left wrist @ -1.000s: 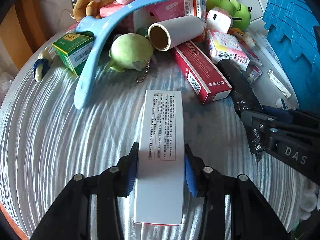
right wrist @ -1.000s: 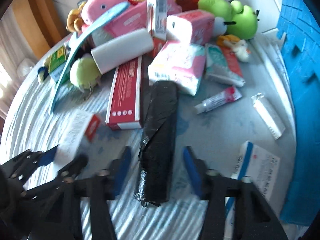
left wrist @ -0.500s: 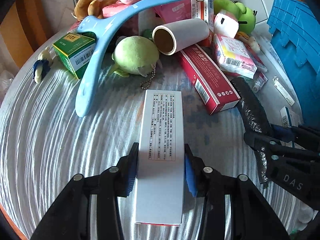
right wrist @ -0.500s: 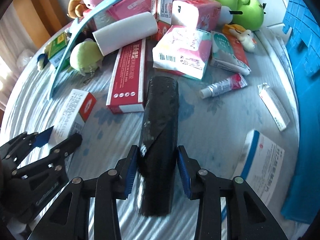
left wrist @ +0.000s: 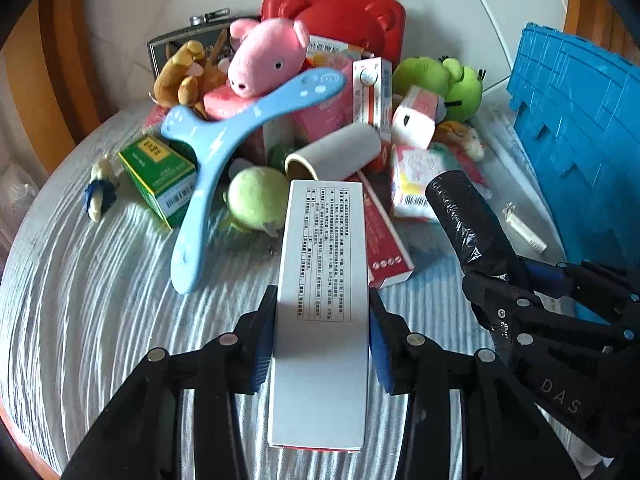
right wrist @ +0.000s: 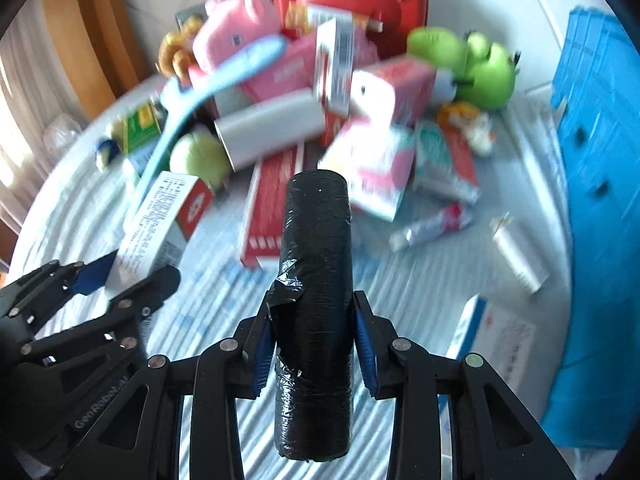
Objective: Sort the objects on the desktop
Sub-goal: 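Carry the white box and black roll into the blue crate and open both grippers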
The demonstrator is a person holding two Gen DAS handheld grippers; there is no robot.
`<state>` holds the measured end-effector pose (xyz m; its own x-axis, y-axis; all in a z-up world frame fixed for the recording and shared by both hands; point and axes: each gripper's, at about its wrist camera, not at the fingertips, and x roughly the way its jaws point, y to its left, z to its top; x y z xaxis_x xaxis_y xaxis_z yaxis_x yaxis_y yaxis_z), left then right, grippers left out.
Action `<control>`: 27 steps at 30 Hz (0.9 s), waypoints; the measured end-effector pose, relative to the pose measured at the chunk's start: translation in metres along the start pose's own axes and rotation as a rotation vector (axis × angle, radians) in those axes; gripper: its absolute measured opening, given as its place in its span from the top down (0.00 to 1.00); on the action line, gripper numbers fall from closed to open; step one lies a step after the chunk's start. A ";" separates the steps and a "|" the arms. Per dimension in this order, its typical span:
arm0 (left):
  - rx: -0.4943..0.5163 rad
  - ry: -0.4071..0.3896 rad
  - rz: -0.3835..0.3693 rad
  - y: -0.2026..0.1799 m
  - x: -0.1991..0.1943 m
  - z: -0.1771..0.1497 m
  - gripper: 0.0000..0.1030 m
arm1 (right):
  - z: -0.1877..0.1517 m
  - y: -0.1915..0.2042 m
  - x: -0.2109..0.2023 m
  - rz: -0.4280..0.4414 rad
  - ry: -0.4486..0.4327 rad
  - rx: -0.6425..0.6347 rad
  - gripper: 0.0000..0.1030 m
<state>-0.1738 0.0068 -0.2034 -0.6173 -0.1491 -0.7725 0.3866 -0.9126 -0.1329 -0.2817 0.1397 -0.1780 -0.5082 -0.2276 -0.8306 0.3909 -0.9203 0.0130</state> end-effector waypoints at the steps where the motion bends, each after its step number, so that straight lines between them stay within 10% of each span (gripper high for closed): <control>1: 0.004 -0.023 0.000 -0.003 -0.009 0.006 0.61 | 0.004 0.000 -0.010 0.002 -0.026 -0.005 0.66; 27: 0.160 -0.527 -0.148 -0.163 -0.206 0.117 0.61 | 0.039 -0.096 -0.296 -0.217 -0.690 0.059 0.66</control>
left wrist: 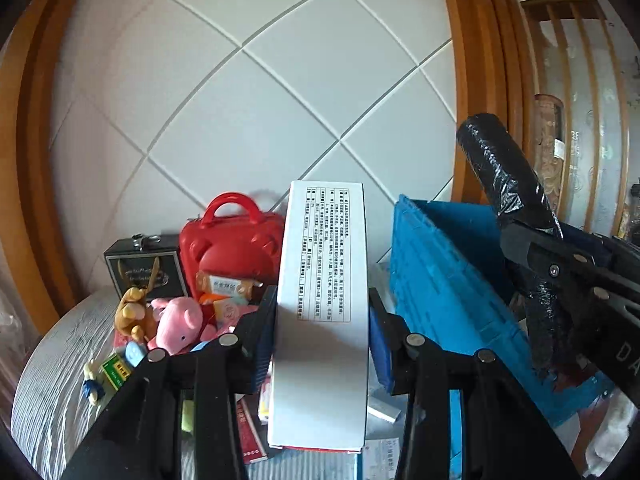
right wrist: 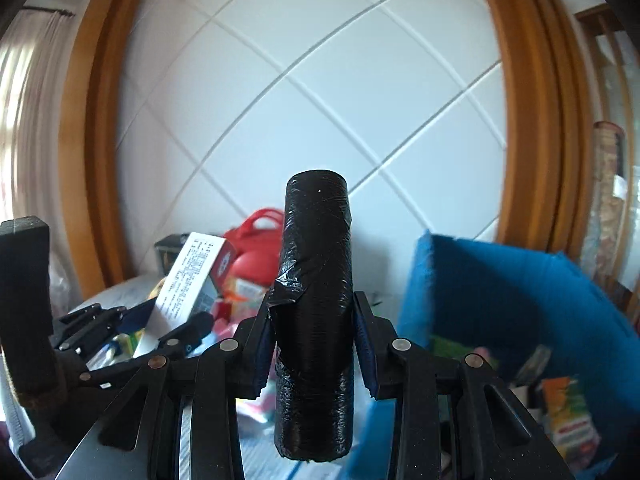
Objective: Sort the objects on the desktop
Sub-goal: 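Carry the white box and black roll into the blue crate and open both grippers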
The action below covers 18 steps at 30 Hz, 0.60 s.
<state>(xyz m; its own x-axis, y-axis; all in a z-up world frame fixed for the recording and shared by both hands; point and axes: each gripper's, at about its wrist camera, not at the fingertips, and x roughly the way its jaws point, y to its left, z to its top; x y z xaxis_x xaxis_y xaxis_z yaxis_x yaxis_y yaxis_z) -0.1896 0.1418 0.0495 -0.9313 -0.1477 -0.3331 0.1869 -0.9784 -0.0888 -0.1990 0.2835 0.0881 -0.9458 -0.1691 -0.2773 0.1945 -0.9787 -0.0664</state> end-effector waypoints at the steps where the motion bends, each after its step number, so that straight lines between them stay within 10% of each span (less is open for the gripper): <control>1: 0.007 -0.008 -0.019 -0.011 0.000 0.006 0.61 | 0.001 -0.011 -0.005 -0.025 -0.007 0.008 0.66; 18: 0.116 0.134 -0.199 -0.185 0.054 0.031 0.61 | -0.044 -0.196 -0.018 -0.385 0.132 0.105 0.66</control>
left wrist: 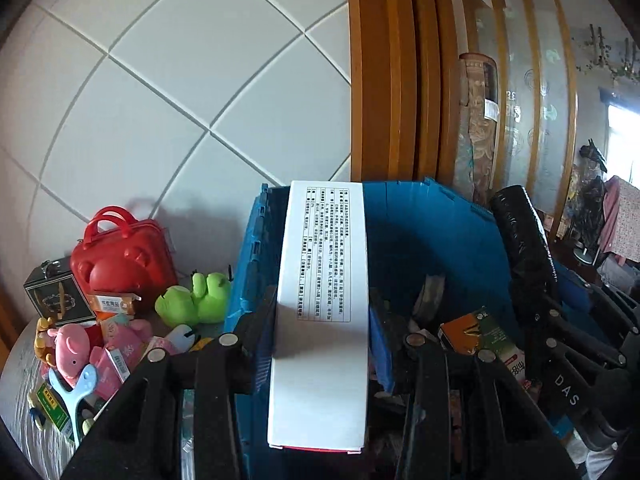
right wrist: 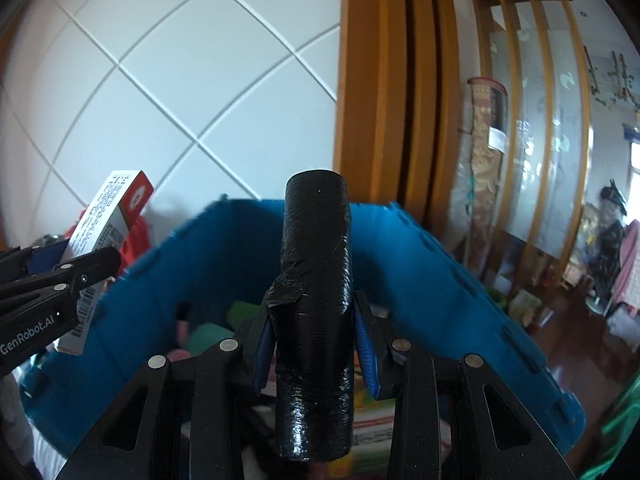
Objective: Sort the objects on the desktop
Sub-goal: 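Carry the white box and black roll into the blue crate and open both grippers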
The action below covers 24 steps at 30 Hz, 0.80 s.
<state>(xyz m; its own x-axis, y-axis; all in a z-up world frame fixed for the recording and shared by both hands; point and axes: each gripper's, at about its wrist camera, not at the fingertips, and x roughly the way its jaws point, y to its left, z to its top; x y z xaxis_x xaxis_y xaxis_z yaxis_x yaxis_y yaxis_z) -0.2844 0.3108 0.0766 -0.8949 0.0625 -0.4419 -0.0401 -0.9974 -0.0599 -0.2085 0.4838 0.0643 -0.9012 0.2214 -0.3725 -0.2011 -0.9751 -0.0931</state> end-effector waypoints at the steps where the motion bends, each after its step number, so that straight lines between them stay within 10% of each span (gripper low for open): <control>1: 0.011 0.016 0.016 -0.004 0.004 0.000 0.61 | -0.002 -0.005 0.004 -0.001 0.007 0.000 0.66; 13: 0.055 0.121 0.046 -0.018 0.025 0.002 0.59 | -0.009 -0.013 0.016 0.093 0.055 -0.056 0.66; 24: 0.079 0.081 0.084 -0.021 0.015 0.002 0.39 | -0.001 -0.006 0.023 0.123 0.132 -0.047 0.66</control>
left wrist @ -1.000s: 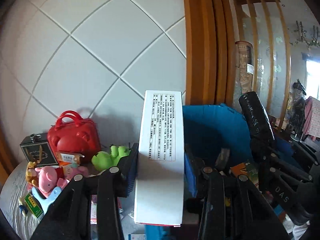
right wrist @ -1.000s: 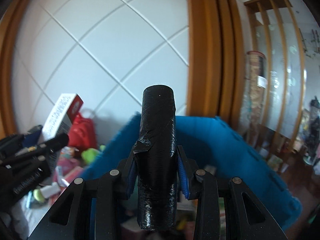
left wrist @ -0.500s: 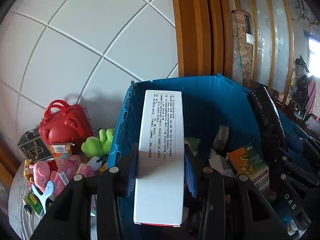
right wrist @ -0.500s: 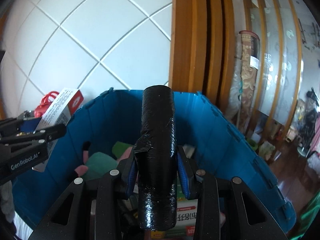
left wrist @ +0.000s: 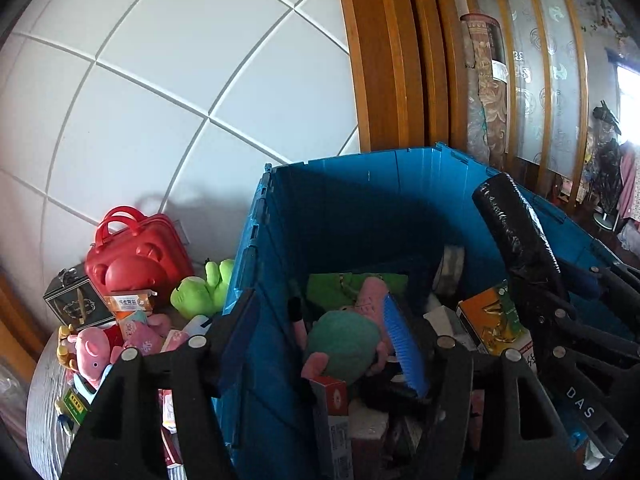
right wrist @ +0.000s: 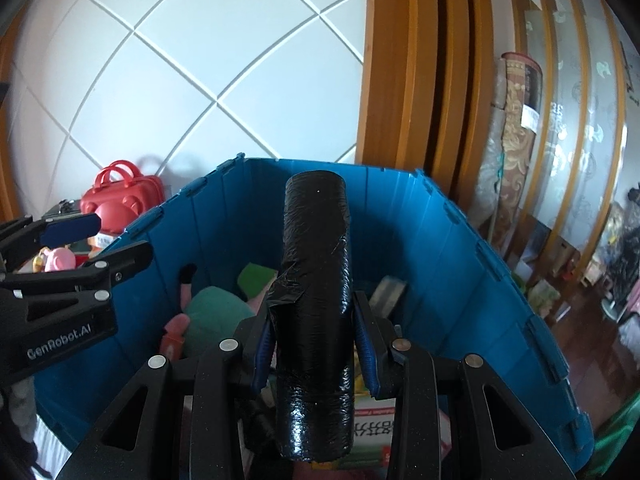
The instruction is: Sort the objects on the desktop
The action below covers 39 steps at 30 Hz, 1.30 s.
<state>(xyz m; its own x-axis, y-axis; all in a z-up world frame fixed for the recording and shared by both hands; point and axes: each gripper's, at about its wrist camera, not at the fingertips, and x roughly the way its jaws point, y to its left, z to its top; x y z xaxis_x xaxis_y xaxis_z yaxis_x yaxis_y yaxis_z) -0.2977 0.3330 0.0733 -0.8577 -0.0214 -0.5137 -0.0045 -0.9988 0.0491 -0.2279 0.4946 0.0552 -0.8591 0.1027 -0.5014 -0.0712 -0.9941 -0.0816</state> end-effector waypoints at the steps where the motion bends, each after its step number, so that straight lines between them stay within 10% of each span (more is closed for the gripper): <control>1: 0.000 -0.005 0.002 0.000 -0.002 -0.001 0.37 | 0.002 0.000 0.001 0.008 0.002 0.000 0.66; 7: -0.009 0.035 -0.014 0.001 -0.005 -0.011 0.23 | 0.005 0.006 0.010 0.011 0.061 -0.030 0.65; 11: -0.037 0.089 -0.031 0.004 -0.001 -0.018 0.23 | 0.007 0.008 0.009 -0.024 0.074 -0.039 0.31; 19: -0.055 0.135 -0.061 0.005 -0.012 -0.026 0.23 | 0.001 -0.003 -0.003 -0.088 0.113 -0.038 0.00; 39: -0.129 0.019 -0.073 0.006 -0.090 -0.038 0.03 | -0.014 -0.009 -0.073 -0.072 0.097 -0.007 0.00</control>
<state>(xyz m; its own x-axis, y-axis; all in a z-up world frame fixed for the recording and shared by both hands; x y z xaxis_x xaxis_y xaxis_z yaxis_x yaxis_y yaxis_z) -0.2007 0.3270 0.0872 -0.8476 0.0523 -0.5281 0.0006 -0.9950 -0.0994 -0.1576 0.4965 0.0808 -0.7989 0.1768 -0.5749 -0.1271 -0.9839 -0.1260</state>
